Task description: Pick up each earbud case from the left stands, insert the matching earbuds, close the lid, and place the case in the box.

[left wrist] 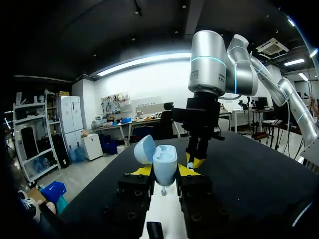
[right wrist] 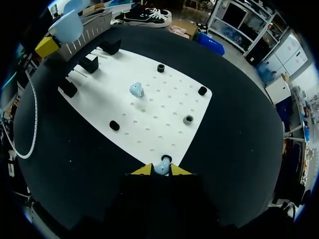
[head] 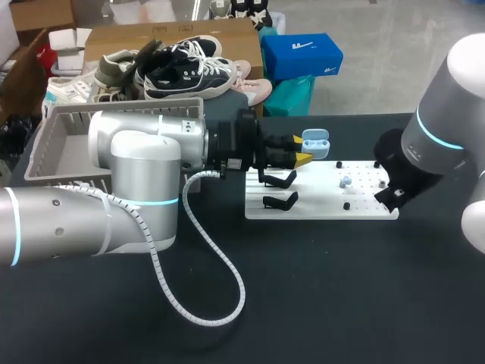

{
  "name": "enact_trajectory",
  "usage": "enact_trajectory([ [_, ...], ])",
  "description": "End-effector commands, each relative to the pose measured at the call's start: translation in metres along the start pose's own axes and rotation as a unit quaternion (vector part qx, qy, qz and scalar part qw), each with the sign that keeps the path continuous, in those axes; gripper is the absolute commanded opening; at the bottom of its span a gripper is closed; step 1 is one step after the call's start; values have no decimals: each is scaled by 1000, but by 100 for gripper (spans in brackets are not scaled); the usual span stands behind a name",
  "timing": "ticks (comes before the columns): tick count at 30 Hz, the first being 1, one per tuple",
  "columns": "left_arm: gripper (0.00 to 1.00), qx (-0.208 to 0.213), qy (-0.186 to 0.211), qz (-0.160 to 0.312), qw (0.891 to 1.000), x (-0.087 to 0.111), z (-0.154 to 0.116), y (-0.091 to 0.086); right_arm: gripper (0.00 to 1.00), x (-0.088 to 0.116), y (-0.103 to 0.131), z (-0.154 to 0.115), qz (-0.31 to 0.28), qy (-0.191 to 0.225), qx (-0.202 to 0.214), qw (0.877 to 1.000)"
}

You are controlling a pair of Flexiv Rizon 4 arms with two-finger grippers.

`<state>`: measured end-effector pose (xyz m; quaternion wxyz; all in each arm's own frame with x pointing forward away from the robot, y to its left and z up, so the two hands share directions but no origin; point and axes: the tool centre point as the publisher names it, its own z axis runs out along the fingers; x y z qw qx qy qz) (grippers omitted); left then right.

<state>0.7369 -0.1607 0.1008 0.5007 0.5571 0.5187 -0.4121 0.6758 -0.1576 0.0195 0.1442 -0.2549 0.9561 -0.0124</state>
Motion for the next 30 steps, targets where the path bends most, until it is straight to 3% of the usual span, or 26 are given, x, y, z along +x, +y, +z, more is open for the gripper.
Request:
enact_trajectory([
  [1,0,-2,0,1,1000,0,0,-1,0,0,2,2,3,0,5,1000],
  [15,0,-2,0,1,1000,0,0,-1,0,8,4,-20,10,-18,10,1000],
  [18,0,-2,0,1,1000,0,0,-1,0,8,5,-26,7,-30,-5,1000],
  [30,0,-2,0,1,1000,0,0,-1,0,8,5,-26,7,-30,-5,1000],
])
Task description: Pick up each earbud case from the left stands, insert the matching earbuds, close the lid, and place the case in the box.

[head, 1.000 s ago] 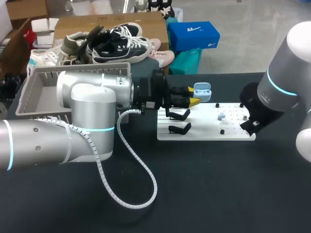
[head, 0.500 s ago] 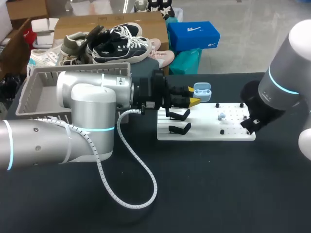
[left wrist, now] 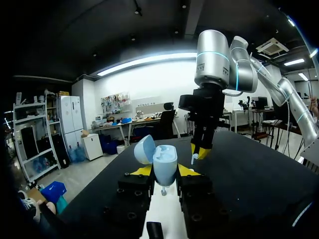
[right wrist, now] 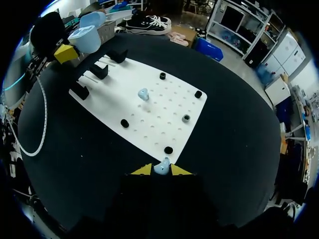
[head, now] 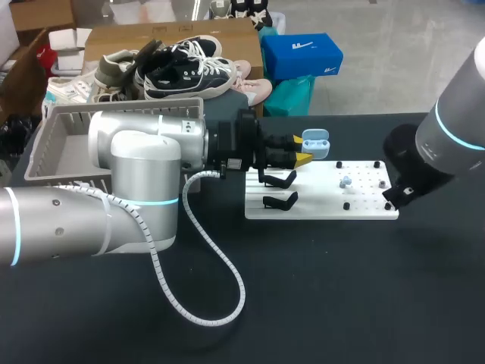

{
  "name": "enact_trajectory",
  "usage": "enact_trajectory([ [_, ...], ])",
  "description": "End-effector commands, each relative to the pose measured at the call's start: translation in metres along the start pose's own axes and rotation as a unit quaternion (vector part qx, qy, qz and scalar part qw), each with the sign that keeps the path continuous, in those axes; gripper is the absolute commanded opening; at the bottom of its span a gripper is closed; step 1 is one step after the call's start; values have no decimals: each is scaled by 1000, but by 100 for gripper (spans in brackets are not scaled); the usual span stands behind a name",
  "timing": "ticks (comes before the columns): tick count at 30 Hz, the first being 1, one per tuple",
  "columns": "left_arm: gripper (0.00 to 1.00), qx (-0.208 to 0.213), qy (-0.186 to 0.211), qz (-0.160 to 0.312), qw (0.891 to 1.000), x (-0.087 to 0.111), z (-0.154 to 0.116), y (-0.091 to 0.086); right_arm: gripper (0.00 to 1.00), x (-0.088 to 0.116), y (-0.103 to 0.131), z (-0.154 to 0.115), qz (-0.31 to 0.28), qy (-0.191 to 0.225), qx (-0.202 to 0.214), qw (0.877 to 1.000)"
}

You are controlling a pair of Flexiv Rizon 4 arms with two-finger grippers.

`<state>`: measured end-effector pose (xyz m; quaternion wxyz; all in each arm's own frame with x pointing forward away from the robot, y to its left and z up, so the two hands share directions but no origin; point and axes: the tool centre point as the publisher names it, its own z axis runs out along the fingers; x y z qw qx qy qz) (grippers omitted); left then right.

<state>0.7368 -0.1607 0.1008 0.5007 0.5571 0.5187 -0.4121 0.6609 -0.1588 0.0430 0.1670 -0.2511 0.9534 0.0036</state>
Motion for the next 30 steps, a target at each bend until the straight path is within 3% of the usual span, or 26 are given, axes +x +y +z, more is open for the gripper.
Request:
enact_trajectory([
  [1,0,-2,0,1,1000,0,0,-1,0,2,1,1,1,-4,4,1000],
  [5,0,-2,0,1,1000,0,0,-1,0,2,1,1,1,-4,4,1000],
  [10,0,-2,0,1,1000,0,0,-1,0,-8,14,-6,98,10,-7,995],
  [13,0,-2,0,1,1000,0,0,-1,0,-11,18,-13,155,20,15,988],
  [20,0,-2,0,1,1000,0,0,-1,0,-26,28,-32,306,49,55,949],
  [26,0,-2,0,1,1000,0,0,-1,0,-42,42,-51,389,34,12,920],
  [30,0,-2,0,1,1000,0,0,-1,0,-57,48,-64,425,21,10,905],
])
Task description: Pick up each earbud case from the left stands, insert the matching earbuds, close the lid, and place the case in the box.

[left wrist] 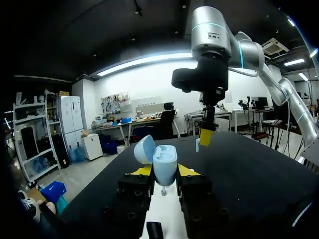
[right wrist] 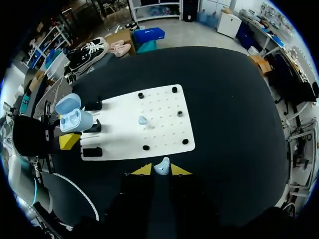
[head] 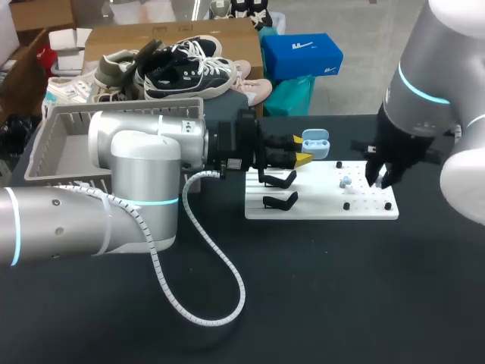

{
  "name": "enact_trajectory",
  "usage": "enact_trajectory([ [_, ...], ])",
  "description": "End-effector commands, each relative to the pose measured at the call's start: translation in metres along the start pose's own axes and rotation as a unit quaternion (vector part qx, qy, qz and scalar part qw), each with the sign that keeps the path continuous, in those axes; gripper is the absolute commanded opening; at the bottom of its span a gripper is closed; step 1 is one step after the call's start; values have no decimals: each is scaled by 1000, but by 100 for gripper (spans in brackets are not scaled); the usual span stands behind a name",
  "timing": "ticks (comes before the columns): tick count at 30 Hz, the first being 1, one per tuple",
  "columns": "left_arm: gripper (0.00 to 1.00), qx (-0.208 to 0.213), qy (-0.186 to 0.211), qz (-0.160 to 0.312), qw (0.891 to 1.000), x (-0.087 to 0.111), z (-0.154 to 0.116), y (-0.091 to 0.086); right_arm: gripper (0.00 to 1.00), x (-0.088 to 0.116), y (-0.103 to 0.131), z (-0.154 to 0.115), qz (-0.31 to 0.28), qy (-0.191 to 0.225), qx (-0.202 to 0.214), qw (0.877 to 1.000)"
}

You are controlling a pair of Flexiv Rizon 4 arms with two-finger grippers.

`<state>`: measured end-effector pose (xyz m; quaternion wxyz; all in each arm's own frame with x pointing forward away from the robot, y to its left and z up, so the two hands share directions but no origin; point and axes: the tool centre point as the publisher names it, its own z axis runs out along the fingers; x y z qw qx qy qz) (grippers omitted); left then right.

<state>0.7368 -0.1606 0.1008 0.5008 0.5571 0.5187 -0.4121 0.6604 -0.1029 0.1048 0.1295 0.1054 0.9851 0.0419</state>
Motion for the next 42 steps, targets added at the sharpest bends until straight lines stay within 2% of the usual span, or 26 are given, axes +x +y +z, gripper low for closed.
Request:
enact_trajectory([
  [1,0,-2,0,1,1000,0,0,-1,0,-7,13,-14,90,-10,-6,996],
  [9,0,-2,0,1,1000,0,0,-1,0,-30,49,-30,150,-23,4,988],
  [20,0,-2,0,1,1000,0,0,-1,0,-54,88,-43,139,-41,-9,989],
  [29,0,-2,0,1,1000,0,0,-1,0,-50,102,-54,122,-58,-17,991],
  [42,0,-2,0,1,1000,0,0,-1,0,-43,104,-46,97,-64,-22,993],
])
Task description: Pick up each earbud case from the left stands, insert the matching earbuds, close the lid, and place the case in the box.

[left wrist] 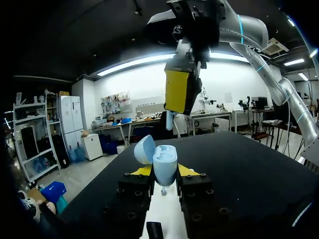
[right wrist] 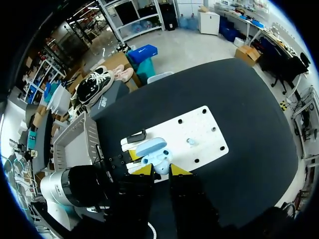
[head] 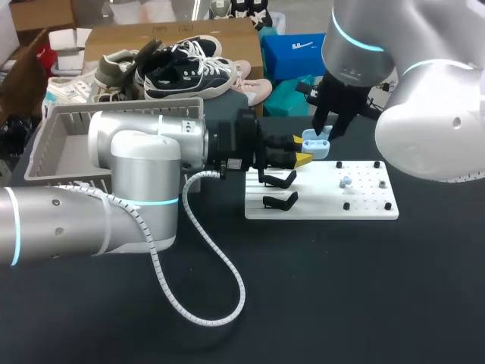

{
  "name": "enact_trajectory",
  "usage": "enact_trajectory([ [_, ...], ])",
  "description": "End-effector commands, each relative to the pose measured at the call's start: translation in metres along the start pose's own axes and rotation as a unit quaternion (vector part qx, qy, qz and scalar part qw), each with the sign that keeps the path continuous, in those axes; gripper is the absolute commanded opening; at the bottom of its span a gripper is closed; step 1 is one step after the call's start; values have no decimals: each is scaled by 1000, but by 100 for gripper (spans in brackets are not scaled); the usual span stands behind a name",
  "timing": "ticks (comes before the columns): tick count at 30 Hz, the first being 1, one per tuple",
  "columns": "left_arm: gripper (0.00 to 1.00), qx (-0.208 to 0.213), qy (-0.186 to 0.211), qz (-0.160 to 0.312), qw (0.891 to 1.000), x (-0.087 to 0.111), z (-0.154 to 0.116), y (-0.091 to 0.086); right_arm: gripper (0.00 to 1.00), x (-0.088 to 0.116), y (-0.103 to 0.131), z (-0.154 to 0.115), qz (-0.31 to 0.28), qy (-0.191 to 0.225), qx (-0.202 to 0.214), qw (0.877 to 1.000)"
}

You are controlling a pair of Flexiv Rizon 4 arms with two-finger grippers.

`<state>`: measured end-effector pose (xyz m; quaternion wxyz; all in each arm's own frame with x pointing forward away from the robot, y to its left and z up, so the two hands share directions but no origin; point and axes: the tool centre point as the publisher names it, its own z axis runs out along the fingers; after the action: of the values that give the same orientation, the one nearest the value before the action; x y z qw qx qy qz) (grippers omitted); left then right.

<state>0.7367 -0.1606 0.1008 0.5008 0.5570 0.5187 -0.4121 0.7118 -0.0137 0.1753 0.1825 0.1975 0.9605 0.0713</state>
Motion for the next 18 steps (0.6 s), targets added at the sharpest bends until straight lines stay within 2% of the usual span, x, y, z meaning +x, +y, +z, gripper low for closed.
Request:
enact_trajectory([
  [1,0,-2,0,1,1000,0,0,-1,0,4,-1,3,1,-7,0,1000],
  [18,0,-2,0,1,1000,0,0,-1,0,6,6,13,-5,-3,8,1000],
])
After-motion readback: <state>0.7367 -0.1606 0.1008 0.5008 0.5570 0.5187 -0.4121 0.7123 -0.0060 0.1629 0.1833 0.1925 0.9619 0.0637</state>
